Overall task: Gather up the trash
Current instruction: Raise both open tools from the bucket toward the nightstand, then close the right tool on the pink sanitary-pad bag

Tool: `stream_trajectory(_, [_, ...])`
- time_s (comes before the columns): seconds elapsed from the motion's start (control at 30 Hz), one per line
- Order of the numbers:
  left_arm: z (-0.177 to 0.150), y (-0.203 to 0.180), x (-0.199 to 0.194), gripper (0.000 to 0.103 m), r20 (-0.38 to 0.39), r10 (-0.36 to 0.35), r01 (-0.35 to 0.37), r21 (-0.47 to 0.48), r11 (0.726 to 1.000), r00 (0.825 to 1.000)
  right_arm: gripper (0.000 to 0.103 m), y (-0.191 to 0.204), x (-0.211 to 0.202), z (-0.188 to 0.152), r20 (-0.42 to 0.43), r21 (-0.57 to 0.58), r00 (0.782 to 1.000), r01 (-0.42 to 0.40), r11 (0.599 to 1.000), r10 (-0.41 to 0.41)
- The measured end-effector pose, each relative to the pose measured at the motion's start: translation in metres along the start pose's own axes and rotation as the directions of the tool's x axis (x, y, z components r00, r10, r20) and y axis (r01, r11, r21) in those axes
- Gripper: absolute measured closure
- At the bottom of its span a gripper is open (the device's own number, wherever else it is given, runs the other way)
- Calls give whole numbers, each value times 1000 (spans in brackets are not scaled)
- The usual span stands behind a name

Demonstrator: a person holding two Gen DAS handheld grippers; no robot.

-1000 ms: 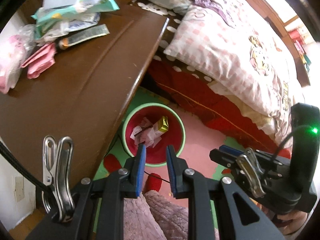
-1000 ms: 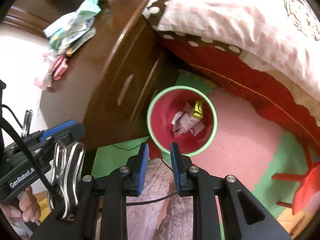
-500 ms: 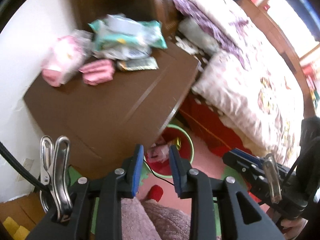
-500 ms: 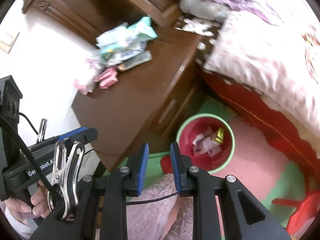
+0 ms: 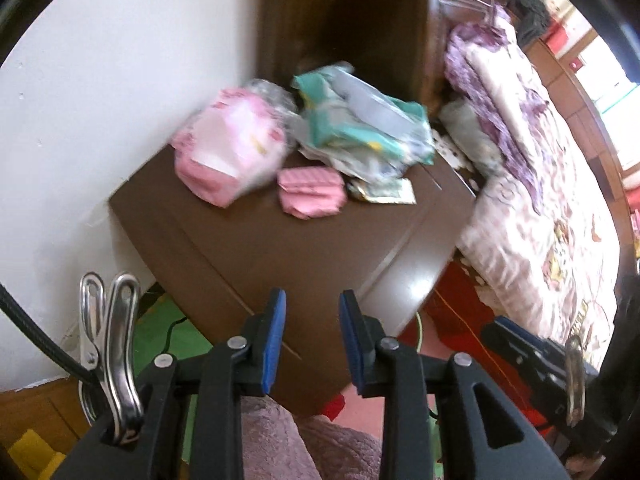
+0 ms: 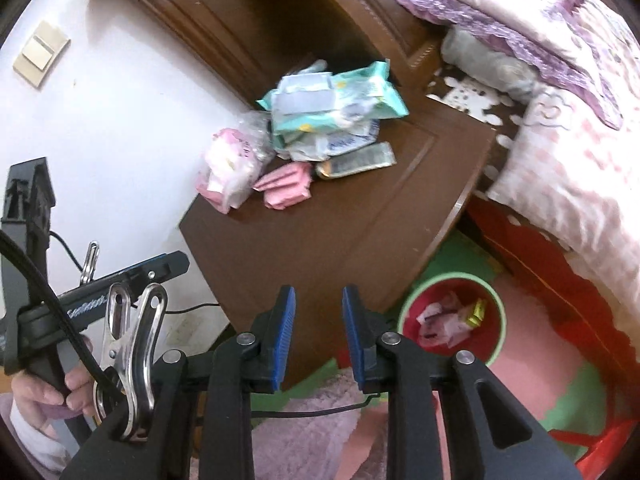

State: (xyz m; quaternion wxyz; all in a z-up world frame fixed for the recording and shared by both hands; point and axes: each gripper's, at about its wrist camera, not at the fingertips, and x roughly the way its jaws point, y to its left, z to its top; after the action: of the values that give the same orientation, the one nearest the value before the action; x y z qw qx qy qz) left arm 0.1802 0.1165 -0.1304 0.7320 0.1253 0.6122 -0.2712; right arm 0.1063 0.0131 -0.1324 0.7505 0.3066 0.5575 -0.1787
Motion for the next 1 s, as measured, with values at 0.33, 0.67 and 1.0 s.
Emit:
stream_trajectory(0.33, [58, 60, 22, 71, -6, -5, 4, -61, 998, 1000, 76, 53, 49, 49, -28, 12, 999, -38, 999, 38])
stream_trajectory(0.67, [88, 99, 64, 67, -2, -27, 27, -152, 988, 1000, 76, 94, 105, 95, -67, -32, 998, -15, 999, 13])
stream_trajectory(1.0, [106, 114, 101, 67, -35, -39, 32, -190, 981, 999, 75, 102, 162, 124, -135, -39, 990, 35, 999, -40])
